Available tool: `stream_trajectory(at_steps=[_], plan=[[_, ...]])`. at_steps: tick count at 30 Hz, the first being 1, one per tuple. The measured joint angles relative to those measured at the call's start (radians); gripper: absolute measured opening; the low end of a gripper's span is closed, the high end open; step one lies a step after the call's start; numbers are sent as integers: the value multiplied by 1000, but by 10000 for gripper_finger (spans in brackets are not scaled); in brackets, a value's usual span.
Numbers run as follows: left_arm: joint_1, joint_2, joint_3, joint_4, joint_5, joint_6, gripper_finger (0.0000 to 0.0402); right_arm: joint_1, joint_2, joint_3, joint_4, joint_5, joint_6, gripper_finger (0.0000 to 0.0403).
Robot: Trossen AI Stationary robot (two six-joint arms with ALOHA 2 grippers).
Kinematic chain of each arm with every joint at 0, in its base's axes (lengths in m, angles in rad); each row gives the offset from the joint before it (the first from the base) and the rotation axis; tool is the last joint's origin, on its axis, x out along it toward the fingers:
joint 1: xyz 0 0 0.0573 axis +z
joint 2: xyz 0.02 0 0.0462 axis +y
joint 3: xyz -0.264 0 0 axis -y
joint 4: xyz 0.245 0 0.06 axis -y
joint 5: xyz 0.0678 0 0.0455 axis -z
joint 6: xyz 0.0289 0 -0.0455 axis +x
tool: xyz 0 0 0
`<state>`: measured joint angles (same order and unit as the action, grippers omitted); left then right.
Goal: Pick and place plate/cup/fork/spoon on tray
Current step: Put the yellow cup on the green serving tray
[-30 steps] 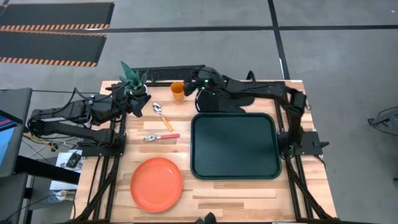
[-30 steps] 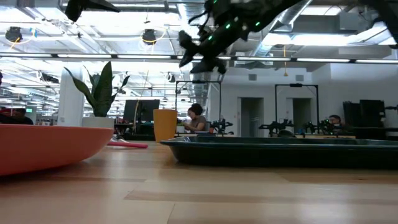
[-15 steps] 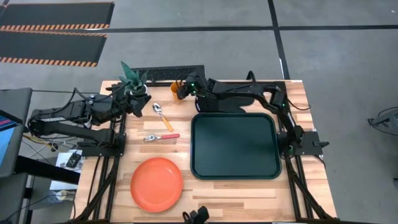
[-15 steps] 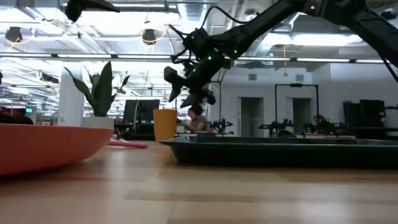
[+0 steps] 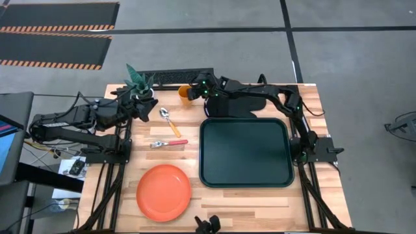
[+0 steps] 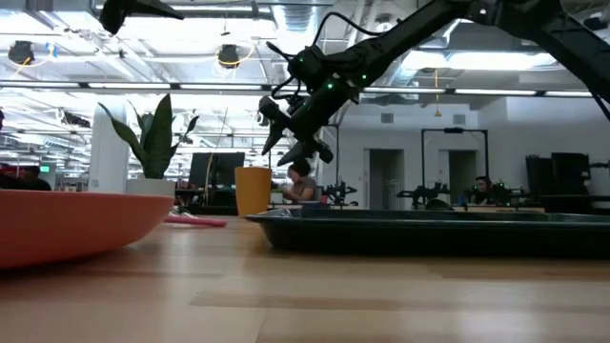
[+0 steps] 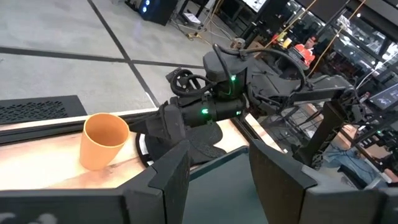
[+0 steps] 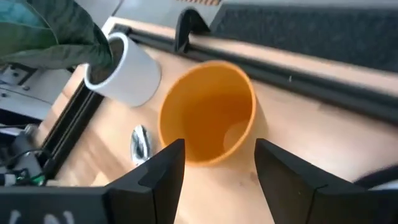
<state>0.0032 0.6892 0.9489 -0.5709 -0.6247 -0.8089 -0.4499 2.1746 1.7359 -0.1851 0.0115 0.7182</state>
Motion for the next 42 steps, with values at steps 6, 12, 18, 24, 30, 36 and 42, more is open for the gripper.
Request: stream_trajectory(at_steps=[6,12,18,24,30,36,42], plan=[[0,0,0,0,-3,-7,151,-20,0,15,-53,-48,52,216],[0,0,0,0,-4,-8,151,-39,-1,54,-96,-59,33,216],[0,0,0,1,-9,-13,151,-53,-1,86,-149,-64,-48,216],[0,0,0,1,-11,-15,151,-52,0,177,-272,-19,-230,216],[0,0,0,1,-11,-24,151,-49,7,204,-279,19,-262,216],[0,0,0,1,-11,-26,151,-50,7,204,-281,45,-296,216],[0,0,0,1,-11,-26,151,-40,21,206,-273,87,-343,216]])
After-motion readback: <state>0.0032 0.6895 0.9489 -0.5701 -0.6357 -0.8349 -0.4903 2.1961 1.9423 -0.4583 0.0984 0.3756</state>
